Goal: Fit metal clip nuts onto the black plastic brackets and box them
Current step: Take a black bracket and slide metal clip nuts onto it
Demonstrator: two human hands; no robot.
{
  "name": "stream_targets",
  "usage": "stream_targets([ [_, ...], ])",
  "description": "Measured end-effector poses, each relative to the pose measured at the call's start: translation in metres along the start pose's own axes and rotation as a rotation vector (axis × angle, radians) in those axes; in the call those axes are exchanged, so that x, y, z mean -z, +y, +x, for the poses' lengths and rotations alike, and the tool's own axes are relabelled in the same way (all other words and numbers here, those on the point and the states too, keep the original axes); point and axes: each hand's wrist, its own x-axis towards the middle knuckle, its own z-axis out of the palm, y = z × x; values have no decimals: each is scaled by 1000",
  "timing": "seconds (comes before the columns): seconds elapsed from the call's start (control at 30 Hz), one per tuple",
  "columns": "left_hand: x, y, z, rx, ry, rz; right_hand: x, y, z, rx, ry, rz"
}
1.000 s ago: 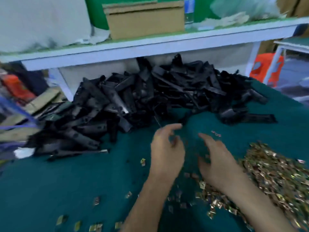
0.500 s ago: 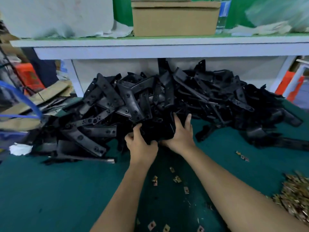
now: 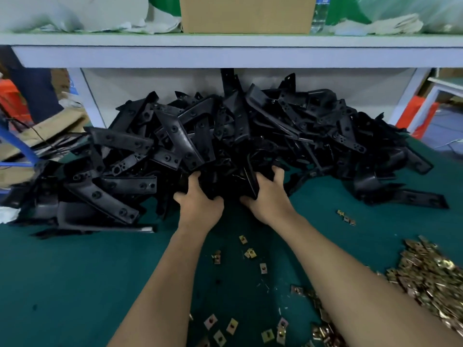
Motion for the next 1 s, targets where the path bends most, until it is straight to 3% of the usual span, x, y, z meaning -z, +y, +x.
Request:
stream_targets([
  [0.5,8,-2,-46,40,-56,-124,24,20,-84,50,57,39],
  [0.6,2,-2,-62,-31,-59,-33,25,30,-94,-1,138,6],
  [0.67,-4,1,-72,-175,21,36,28,27,-98,37,244,11],
  [0.73,-9,5,-81,-318,48,-108,33,19,-102,138,277,93],
  [0.8,-11,9,-86,-333,-180,-487,36,12,-106,220,164,188],
  [0.87,-9,10,-87,-270,-380,-709,33,8,-111,248,-26,251],
  [1.0,1,7,-85,-259,-364,-995,24,6,-117,274,-179,177],
])
